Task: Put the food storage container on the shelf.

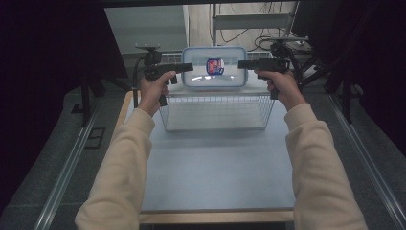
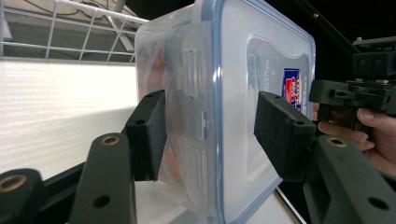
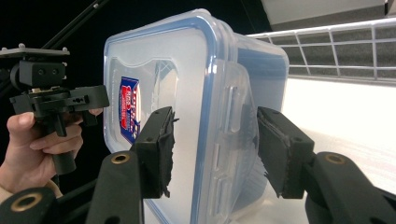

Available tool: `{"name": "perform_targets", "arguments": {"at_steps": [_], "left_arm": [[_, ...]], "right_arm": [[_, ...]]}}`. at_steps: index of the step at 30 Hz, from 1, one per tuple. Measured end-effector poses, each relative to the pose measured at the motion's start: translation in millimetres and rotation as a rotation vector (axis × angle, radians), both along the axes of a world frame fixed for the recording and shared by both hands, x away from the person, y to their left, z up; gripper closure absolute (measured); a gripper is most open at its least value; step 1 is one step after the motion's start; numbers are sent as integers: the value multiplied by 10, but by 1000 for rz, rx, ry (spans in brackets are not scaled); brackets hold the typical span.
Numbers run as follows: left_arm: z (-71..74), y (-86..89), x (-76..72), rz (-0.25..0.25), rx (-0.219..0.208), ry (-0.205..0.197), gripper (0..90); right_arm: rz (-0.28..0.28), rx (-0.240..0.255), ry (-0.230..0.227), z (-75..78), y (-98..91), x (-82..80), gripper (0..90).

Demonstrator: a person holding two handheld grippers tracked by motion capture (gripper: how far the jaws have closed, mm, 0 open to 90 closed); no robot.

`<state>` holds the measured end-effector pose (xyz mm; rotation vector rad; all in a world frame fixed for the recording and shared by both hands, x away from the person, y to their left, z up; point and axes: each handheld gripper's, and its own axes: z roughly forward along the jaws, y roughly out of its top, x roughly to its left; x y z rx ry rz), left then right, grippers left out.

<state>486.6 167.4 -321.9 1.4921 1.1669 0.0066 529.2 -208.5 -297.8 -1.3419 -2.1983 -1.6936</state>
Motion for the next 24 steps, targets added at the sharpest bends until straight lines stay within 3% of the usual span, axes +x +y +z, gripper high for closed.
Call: {"name": "perform_targets", "arguments": {"at_steps": [5,14,15,16,20,23,24], "left_arm": [[-16,-12,110,8,-1,31,416],[-125,3,272,25,-78,85,385],[-154,2,295,30,-83,99,358],[-178,11,308,36,-87,98,368],[-178,14,309,35,-85,97,376],[-163,9,292,30,-57,88,338],[-135,19,263,50,-46,62,328]], "right_arm": [[-33,5,39,-13,20,63,468],[-116,-6,97,-20,72,103,438],[-165,-57,87,-17,121,104,448],[-173,-64,87,-19,130,105,424],[-214,-58,93,-42,171,107,406],[-221,-67,64,-40,181,83,408],[-221,-68,45,-34,176,65,406]]}}
